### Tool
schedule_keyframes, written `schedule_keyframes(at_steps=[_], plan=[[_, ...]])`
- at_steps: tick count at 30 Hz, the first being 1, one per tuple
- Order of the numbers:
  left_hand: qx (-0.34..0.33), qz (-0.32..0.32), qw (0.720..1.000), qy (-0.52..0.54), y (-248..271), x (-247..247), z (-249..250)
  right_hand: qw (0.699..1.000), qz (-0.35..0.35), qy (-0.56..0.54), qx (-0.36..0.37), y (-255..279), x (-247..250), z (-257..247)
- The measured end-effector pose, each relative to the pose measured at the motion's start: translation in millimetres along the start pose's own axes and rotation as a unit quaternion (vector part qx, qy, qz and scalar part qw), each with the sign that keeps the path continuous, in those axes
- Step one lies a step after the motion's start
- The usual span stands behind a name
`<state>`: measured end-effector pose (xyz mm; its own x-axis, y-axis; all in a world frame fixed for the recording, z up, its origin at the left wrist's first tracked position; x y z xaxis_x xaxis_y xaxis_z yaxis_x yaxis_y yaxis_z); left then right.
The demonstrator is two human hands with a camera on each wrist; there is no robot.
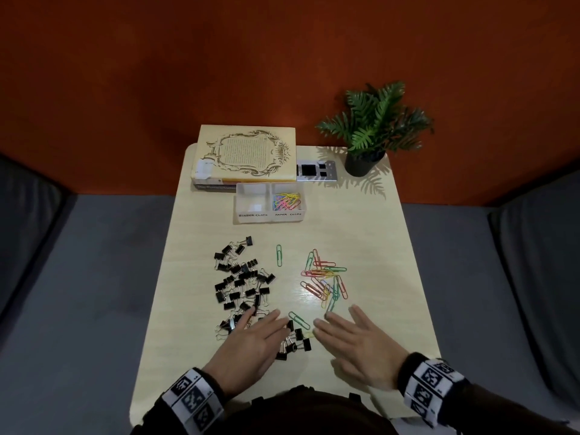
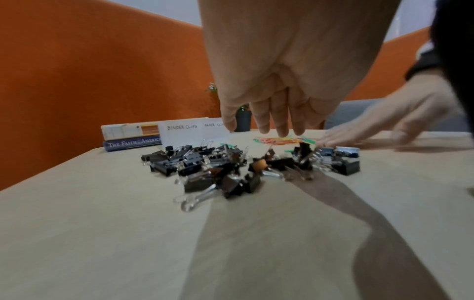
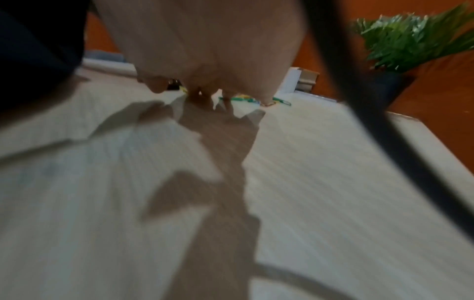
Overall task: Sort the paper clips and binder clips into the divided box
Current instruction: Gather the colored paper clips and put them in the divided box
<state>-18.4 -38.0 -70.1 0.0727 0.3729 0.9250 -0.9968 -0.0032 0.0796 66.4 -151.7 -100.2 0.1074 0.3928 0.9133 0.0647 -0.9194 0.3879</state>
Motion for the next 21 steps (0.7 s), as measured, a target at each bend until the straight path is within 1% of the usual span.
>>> schedule_keyframes(at_steps=[3, 5, 7, 9, 11, 12, 13, 14, 16, 19, 21], plan=[[0.048, 0.047, 0.998, 0.007, -9.7, 19.3, -15.4, 0.999, -0.003, 0.024, -0.025, -19.0, 1.0, 16.1], [0.081, 0.064, 0.994, 0.018, -20.1, 27.9, -27.4, 0.998, 0.026, 0.021, -0.048, -41.5, 20.1, 28.2], [0.115, 0.083, 0.990, 0.024, -31.7, 37.4, -40.9, 0.998, 0.038, 0.012, -0.053, -63.1, 40.7, 31.5], [0.142, 0.103, 0.984, 0.027, -41.9, 51.6, -53.2, 0.999, 0.040, 0.010, -0.026, -77.5, 51.8, 21.0], [0.164, 0.125, 0.978, 0.029, -47.6, 66.8, -65.1, 0.999, 0.032, 0.011, 0.032, -83.9, 48.2, 2.6], [0.175, 0.134, 0.975, 0.031, -48.5, 73.1, -71.4, 0.998, 0.026, 0.015, 0.052, -85.0, 42.9, -1.9], [0.187, 0.137, 0.972, 0.037, -48.9, 76.5, -78.2, 0.998, 0.022, 0.021, 0.057, -85.3, 38.3, -1.7], [0.201, 0.133, 0.970, 0.045, -49.4, 76.8, -84.6, 0.999, 0.022, 0.019, 0.045, -85.9, 36.4, 3.4], [0.217, 0.118, 0.967, 0.055, -52.0, 72.5, -93.1, 0.999, 0.034, -0.009, -0.005, -91.1, 41.3, 19.6], [0.207, 0.112, 0.971, 0.041, -64.4, 73.2, -91.9, 0.996, 0.053, -0.034, -0.056, -111.0, 54.2, 32.4], [0.192, 0.112, 0.974, 0.040, -77.5, 74.6, -87.6, 0.994, 0.053, -0.051, -0.082, -126.1, 57.9, 37.1]])
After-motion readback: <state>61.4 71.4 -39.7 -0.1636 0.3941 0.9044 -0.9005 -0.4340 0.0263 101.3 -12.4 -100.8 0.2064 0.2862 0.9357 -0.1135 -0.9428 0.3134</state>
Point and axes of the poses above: each hand's wrist, its own y-axis away from the middle knuckle, its own x-axis out of the back of the hand, z = x × y, the point moved 10 cm from there along -y, towards the middle knuckle, and after that the axes turned 7 degrees about y, right-handed, at the moved point
